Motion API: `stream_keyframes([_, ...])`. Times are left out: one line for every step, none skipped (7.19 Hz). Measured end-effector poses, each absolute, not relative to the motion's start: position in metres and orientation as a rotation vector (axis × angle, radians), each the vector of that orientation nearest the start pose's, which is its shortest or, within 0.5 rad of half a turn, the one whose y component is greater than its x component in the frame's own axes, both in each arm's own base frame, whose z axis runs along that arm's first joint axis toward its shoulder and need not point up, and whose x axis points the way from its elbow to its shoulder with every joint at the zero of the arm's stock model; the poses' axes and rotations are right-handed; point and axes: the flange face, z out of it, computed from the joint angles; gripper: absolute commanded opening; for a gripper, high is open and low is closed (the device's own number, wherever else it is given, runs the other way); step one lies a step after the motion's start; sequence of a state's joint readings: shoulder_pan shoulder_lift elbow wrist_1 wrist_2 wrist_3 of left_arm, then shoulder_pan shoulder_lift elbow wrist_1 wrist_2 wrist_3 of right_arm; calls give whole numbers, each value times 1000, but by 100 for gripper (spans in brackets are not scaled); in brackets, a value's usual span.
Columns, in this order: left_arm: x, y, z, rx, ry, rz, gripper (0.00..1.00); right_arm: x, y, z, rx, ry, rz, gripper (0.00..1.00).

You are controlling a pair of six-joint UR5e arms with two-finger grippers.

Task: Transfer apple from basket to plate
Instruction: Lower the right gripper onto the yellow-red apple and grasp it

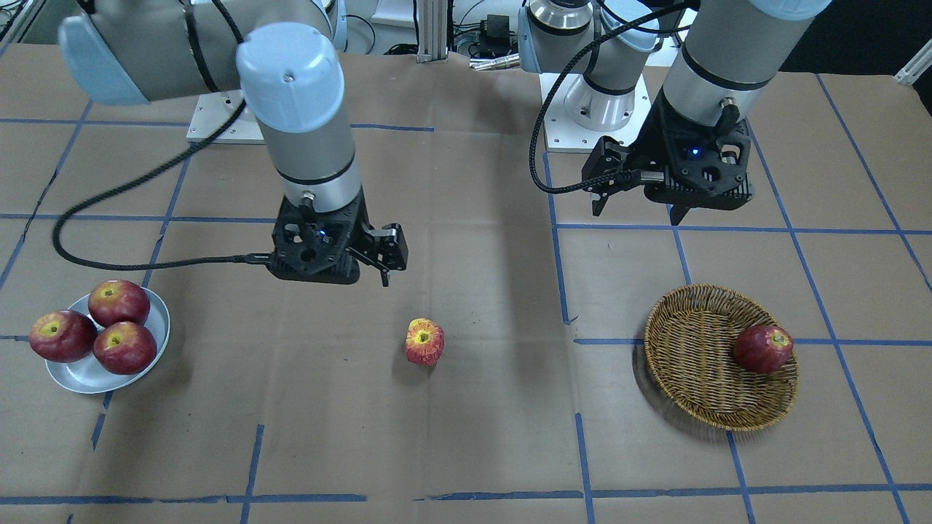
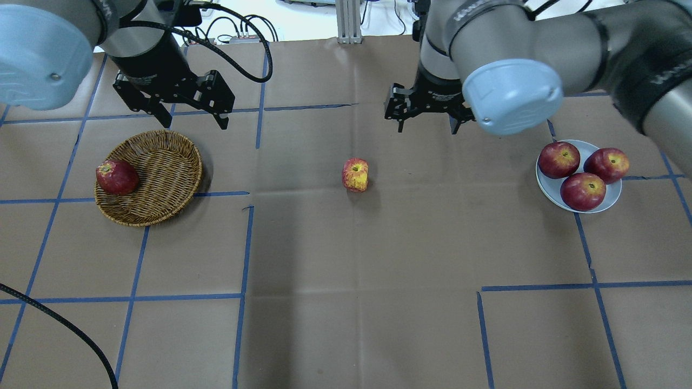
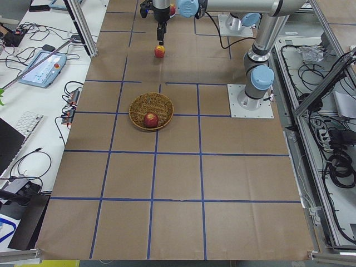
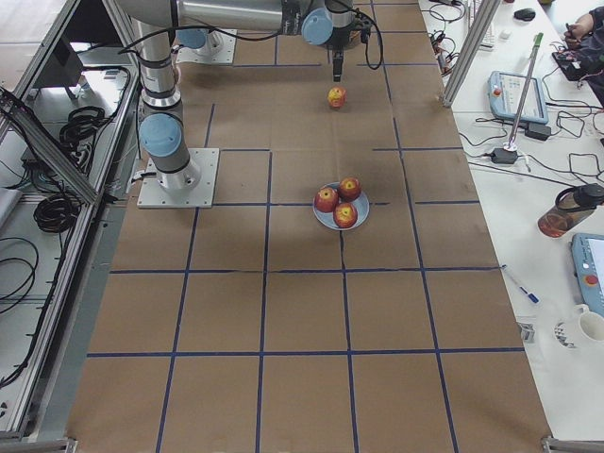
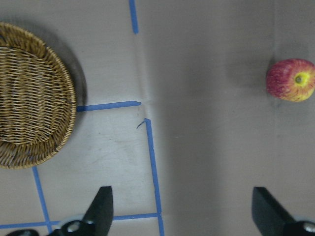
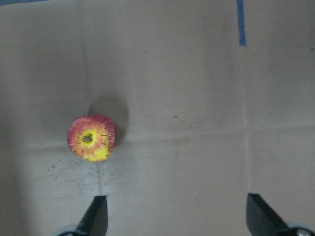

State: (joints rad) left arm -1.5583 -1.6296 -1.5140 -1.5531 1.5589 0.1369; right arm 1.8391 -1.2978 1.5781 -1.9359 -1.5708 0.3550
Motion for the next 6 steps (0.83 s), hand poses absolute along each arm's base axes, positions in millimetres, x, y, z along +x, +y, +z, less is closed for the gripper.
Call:
stream_keyframes([-126, -517, 492, 216, 3142, -38, 99, 314, -548, 343, 153, 3104, -133, 100])
stream_keyframes([-126, -514, 497, 223, 3140, -49, 99, 337, -553, 312, 156, 3099, -142, 100])
stream_keyframes([-125, -512, 498, 225, 3138, -54, 99, 355, -558, 282, 149, 3095, -152, 100])
stream_keyframes([-125, -511, 497, 226, 3138, -54, 99, 366, -561, 255, 145, 3094, -152, 100])
stream_keyframes([-125, -511, 495, 227, 3138, -49, 99, 371, -564, 230, 143, 3098, -139, 99])
stream_keyframes([-125, -510, 492, 226, 3138, -41, 99, 374, -565, 213, 141, 3103, -124, 81])
